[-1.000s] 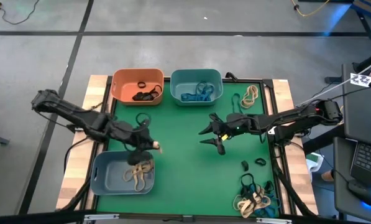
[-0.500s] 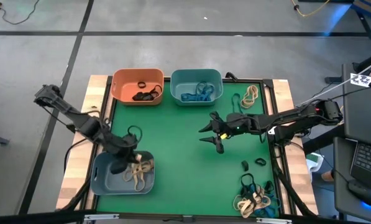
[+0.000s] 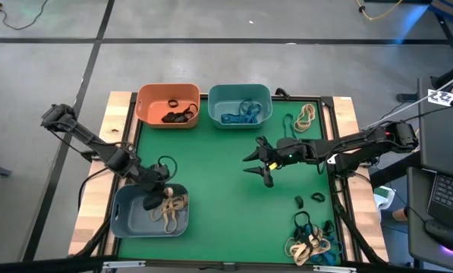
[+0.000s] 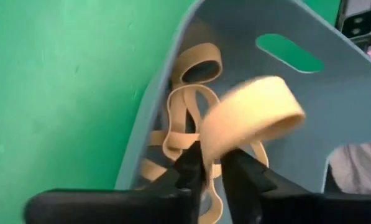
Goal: Sort rubber bands into baskets
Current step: Put the white rubber band into the blue bin, then put the blue rubber band into the green bin
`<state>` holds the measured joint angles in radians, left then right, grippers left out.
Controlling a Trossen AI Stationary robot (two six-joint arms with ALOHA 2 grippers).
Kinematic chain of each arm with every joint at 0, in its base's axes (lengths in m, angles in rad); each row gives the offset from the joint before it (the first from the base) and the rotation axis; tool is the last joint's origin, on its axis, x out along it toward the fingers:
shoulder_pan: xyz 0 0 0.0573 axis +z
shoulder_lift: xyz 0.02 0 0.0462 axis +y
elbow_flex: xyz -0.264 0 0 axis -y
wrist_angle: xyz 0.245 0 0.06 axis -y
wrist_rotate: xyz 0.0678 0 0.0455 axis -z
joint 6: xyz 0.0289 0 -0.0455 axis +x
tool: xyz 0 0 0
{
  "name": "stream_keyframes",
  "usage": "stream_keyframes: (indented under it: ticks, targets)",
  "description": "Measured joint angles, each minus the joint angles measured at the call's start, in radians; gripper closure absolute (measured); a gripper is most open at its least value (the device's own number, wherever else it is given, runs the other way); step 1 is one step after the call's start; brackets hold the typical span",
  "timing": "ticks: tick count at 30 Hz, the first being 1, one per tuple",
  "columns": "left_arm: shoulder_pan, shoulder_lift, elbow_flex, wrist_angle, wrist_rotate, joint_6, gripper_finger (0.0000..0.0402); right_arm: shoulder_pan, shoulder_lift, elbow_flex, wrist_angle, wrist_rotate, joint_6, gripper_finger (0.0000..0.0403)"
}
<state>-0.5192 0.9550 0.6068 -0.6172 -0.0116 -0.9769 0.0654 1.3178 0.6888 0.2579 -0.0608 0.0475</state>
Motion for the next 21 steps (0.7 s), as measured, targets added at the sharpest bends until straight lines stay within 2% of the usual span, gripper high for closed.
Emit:
stream_keyframes:
  ticks: [3, 6, 10, 16, 19, 21]
  targets:
    - [0.032, 0.000, -0.011, 0.005, 0.048, -0.025, 0.0310, 0.000, 0.000, 0.000, -0.001, 0.000, 0.000, 0.0226]
    - [0.071, -0.003, -0.008, 0.017, 0.144, -0.027, 0.0273, 0.000, 0.000, 0.000, -0.004, 0.000, 0.000, 0.0226]
    - [0.126, -0.014, 0.036, 0.024, 0.235, 0.016, 0.0248, 0.000, 0.000, 0.000, -0.021, 0.000, 0.000, 0.0226]
    - [0.194, -0.027, 0.122, 0.028, 0.229, 0.180, 0.0246, 0.000, 0.000, 0.000, -0.025, 0.001, 0.000, 0.0226]
    - [0.226, -0.027, 0.158, 0.030, 0.169, 0.292, 0.0251, 0.000, 0.000, 0.000, -0.029, 0.001, 0.006, 0.0226]
    - [0.246, -0.027, 0.172, 0.038, 0.090, 0.371, 0.0253, 0.000, 0.000, 0.000, -0.046, 0.001, 0.011, 0.0226]
